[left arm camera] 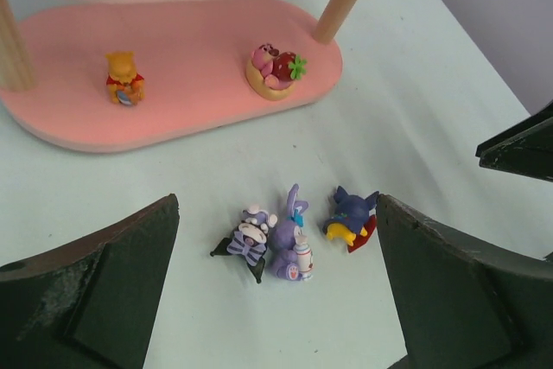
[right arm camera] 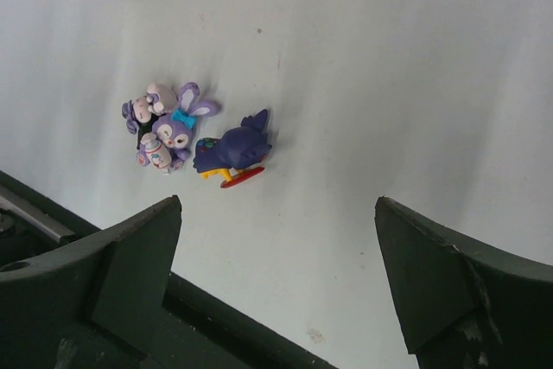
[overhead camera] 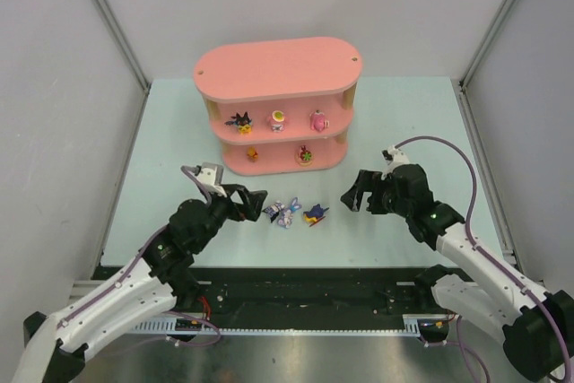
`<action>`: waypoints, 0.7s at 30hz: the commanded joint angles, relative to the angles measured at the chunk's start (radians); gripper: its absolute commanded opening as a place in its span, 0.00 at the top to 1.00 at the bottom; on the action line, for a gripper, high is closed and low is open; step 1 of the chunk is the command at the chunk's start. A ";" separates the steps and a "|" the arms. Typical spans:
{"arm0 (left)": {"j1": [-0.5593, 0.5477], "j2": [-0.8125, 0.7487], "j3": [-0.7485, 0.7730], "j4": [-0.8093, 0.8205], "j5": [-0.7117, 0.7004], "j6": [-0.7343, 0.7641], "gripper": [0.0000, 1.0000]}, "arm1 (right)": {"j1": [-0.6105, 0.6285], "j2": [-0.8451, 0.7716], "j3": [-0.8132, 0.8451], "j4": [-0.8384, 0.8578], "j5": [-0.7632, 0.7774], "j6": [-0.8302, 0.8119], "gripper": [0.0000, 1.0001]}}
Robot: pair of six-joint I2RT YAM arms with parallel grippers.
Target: Place and organize the plastic toys onto the shelf
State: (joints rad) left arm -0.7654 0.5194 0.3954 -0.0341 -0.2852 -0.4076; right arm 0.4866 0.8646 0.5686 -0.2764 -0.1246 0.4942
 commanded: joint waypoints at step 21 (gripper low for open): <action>-0.138 0.128 -0.029 0.100 -0.114 -0.123 0.00 | 0.104 0.368 -0.047 0.365 -0.109 0.145 0.30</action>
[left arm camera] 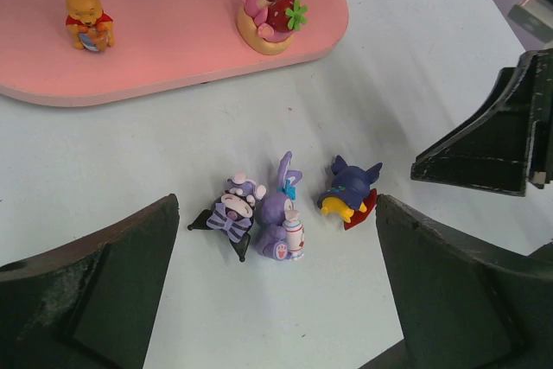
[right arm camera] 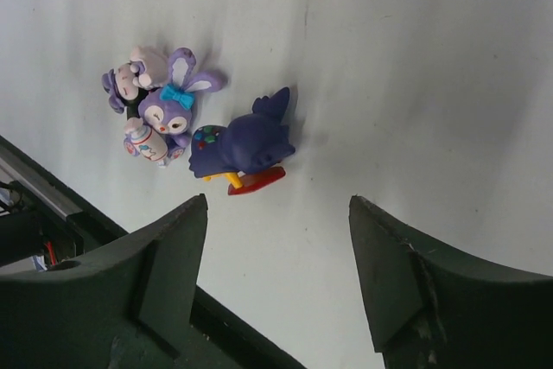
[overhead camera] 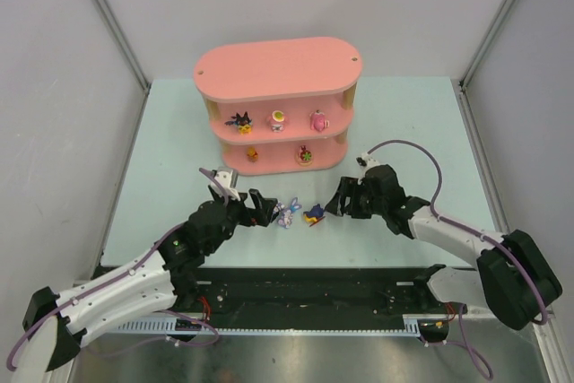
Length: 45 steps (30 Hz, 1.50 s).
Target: Place and organize the plastic toys onto the shelf
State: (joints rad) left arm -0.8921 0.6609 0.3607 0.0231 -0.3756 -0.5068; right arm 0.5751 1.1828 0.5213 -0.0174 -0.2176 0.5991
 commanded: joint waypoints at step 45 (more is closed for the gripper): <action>-0.031 -0.076 -0.035 0.072 -0.037 -0.006 0.00 | -0.003 0.278 0.000 0.333 -0.003 0.143 0.99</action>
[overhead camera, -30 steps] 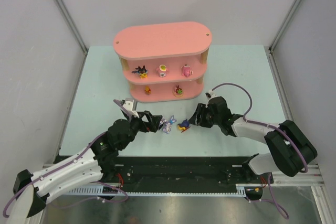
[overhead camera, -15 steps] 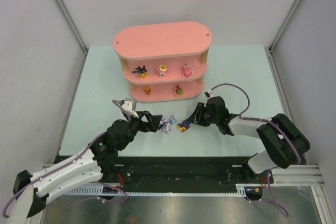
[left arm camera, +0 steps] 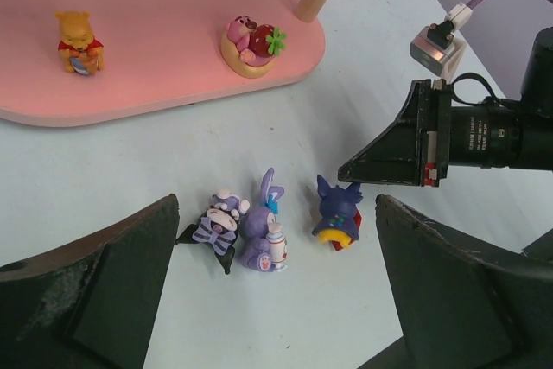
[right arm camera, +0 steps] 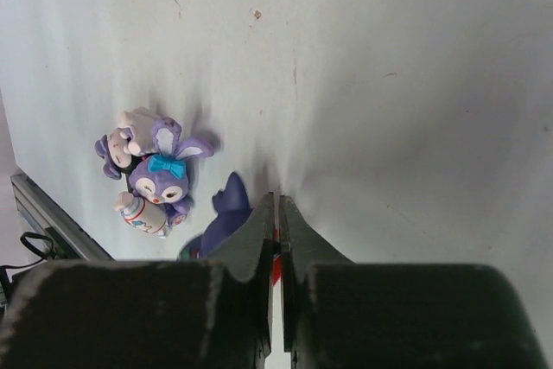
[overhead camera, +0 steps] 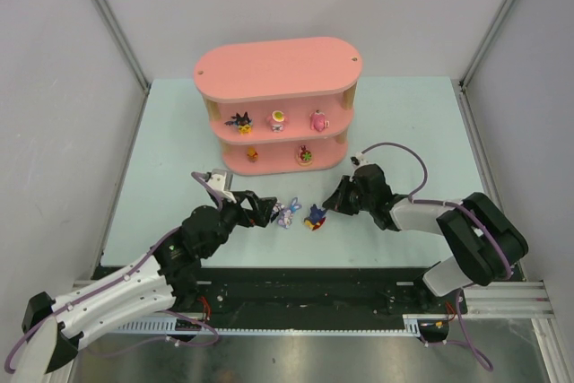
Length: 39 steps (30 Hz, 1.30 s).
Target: Place and organize the plastic toys onto the shelf
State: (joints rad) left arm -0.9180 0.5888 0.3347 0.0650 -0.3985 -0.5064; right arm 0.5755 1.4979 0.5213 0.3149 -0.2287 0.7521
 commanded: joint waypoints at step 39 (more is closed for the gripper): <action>-0.005 0.000 -0.014 0.035 -0.014 -0.012 0.00 | 0.093 -0.140 0.019 -0.143 0.204 0.102 0.49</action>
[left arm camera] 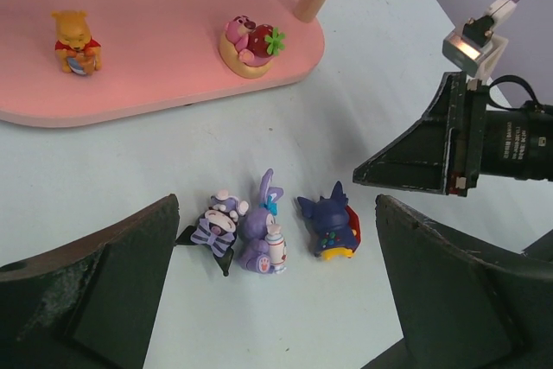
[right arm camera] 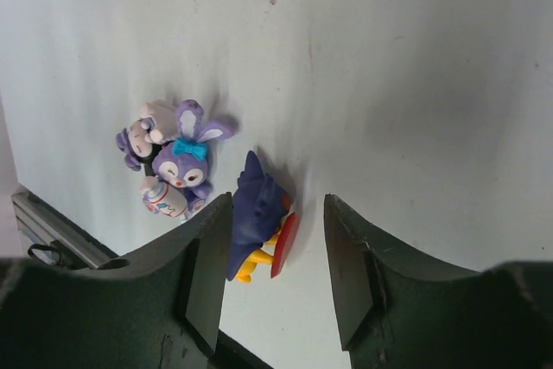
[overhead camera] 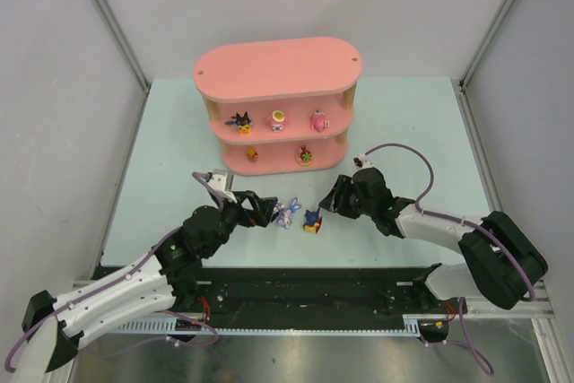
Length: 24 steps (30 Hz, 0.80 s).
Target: Place and organize the plastic toys onto the shelf
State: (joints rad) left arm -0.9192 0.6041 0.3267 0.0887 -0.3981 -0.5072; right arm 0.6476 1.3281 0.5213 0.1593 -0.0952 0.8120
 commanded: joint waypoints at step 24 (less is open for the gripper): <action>-0.004 -0.076 -0.025 -0.027 -0.031 -0.016 0.00 | 0.075 0.168 0.088 0.071 0.086 0.049 0.51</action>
State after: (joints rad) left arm -0.9192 0.5415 0.3065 0.0566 -0.4156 -0.5076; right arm 0.7158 1.4818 0.5667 0.1936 -0.0299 0.8608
